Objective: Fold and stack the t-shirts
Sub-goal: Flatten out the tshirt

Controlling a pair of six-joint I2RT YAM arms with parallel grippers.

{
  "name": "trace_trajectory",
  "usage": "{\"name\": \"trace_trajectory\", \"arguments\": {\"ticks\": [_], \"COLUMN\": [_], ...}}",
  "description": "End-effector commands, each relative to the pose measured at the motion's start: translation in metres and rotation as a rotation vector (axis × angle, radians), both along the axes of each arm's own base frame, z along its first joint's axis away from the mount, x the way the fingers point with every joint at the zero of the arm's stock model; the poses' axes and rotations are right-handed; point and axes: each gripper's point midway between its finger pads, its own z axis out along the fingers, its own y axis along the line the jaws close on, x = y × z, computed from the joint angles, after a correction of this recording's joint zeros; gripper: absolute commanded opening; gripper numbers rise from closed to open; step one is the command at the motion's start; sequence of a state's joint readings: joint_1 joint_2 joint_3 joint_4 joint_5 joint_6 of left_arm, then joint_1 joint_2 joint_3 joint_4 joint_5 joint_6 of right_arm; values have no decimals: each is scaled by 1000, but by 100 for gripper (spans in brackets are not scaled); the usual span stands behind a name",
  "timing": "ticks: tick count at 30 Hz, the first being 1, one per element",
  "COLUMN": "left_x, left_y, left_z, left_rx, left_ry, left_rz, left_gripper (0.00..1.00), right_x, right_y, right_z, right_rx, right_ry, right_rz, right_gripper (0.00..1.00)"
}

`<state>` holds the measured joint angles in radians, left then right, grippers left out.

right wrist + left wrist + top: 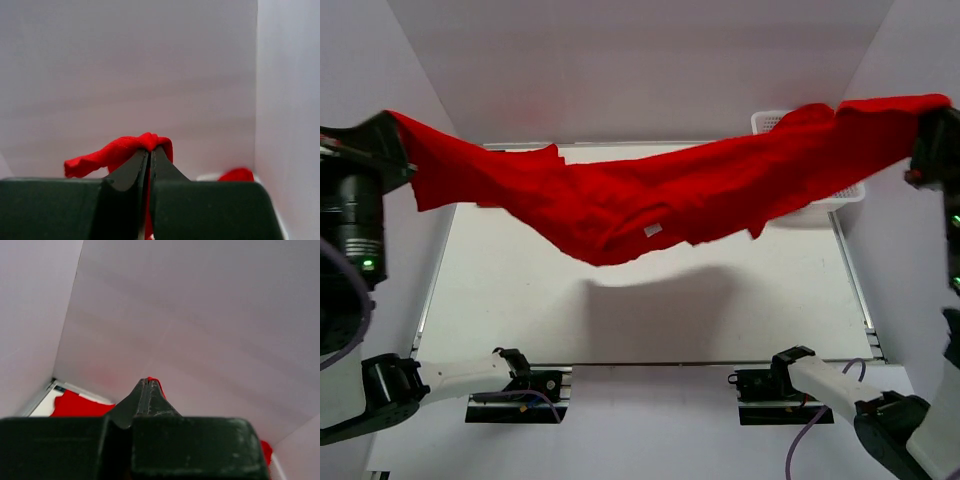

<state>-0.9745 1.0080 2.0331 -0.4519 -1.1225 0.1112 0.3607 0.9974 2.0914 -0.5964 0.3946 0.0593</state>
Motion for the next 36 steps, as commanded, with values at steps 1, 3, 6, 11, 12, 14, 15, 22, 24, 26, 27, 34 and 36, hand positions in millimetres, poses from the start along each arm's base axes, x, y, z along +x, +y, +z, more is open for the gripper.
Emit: {"name": "trace_trajectory", "arguments": {"ticks": [1, 3, 6, 11, 12, 14, 15, 22, 24, 26, 27, 34, 36], "left_x": [15, 9, 4, 14, 20, 42, 50, 110, 123, 129, 134, 131, 136], "left_y": [-36, -32, -30, -40, -49, -70, -74, -127, -131, -126, -123, -108, -108], "left_z": [12, 27, 36, 25, 22, 8, 3, -4, 20, 40, 57, 65, 45], "left_rx": [184, 166, 156, 171, 181, 210, 207, 361, 309, 334, 294, 307, 343], "left_ry": [-7, -47, -83, -72, -65, -10, 18, 79, -5, -51, -109, -147, -73], "left_rz": [-75, -91, -118, -91, -92, -34, 4, 161, 201, 257, 297, 305, 317], "left_gripper": [0, 0, 0, 0, 0, 0, 0, 0, 0, 0, 0, 0, 0], "right_x": [-48, -67, -90, -43, -29, 29, 42, 154, 191, 202, 221, 192, 174], "right_y": [10, 10, 2, 1, -3, 9, 5, 27, 32, 33, 39, 33, 25], "right_z": [33, 43, 52, 29, 21, -9, -17, -56, -61, -26, -30, 4, 2], "right_rx": [-77, -72, -56, -81, -70, -93, -81, -134, -159, -123, -142, -119, -113], "right_ry": [-155, -215, -280, -156, -113, 24, 59, 156, 180, 95, 106, 3, 5], "right_rz": [124, 151, 152, 61, 20, -27, -72, -181, -224, -248, -251, -233, -236], "right_gripper": [0, 0, 0, 0, 0, 0, 0, 0, 0, 0, 0, 0, 0]}}
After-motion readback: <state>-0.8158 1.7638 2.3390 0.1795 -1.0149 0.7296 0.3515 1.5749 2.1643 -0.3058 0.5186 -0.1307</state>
